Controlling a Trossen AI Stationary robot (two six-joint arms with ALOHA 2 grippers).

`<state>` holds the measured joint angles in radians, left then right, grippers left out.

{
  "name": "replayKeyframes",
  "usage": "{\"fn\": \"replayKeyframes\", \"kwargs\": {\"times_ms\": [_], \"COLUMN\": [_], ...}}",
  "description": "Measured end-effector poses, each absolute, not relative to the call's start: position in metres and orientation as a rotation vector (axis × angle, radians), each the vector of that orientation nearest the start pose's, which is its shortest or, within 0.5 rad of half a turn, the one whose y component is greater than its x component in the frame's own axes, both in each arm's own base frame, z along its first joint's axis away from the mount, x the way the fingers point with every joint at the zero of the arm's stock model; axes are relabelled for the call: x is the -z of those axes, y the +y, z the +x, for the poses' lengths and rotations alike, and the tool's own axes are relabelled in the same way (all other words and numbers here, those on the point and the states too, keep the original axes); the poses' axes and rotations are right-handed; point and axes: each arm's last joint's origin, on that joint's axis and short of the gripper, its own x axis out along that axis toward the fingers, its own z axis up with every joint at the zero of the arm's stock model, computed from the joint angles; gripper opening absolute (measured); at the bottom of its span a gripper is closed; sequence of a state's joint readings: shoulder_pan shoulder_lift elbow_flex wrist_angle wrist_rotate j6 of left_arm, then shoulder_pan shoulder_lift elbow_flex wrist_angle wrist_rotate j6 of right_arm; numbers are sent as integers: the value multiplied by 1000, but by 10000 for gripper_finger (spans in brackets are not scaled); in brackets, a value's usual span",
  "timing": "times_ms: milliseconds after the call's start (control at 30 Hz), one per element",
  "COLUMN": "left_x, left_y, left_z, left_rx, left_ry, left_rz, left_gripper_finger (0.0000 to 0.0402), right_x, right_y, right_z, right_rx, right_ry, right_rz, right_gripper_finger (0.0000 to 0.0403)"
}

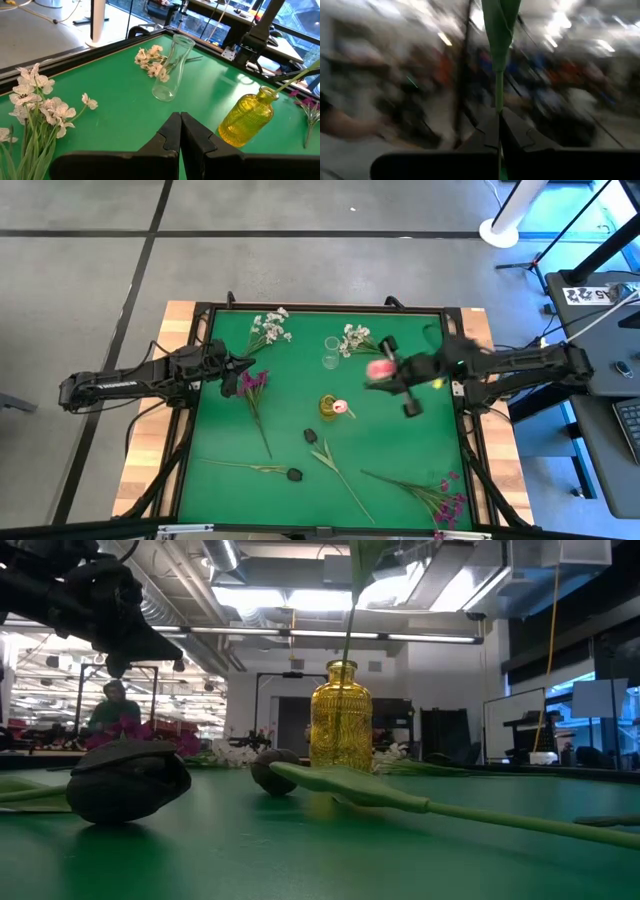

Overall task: Sort flowers into vase by color
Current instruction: Put the pink tulip into the yellow vase

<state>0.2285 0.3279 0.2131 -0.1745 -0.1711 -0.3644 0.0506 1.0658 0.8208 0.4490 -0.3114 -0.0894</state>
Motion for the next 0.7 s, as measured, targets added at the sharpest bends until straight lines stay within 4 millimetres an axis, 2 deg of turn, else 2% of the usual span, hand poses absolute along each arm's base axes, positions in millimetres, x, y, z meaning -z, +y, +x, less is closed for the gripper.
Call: {"fn": "replayKeyframes", "kwargs": {"times_ms": [100, 200, 367, 433, 567, 700], "left_x": [-192, -191, -191, -191, -191, -191], "left_y": [30, 30, 30, 30, 30, 30], "left_z": [109, 108, 108, 108, 108, 108], "left_rx": [-446, -448, -448, -449, -449, -449], "left_ry": [218, 228, 229, 230, 231, 231], "left_rz": [-366, -367, -367, -367, -368, -369], "left_gripper_finger": [0, 0, 0, 0, 0, 0], "right_x": [-341, -343, -348, -344, -312, -277], "right_y": [27, 30, 22, 19, 5, -10], "right_z": [243, 242, 238, 238, 235, 220], "right_rx": [-293, -290, -195, -185, -145, -138], "right_ry": [-127, -141, -163, -188, -205, -317], "right_rz": [-138, -145, -182, -183, -140, -73], "right_gripper_finger": [1, 1, 1, 1, 1, 1]}}
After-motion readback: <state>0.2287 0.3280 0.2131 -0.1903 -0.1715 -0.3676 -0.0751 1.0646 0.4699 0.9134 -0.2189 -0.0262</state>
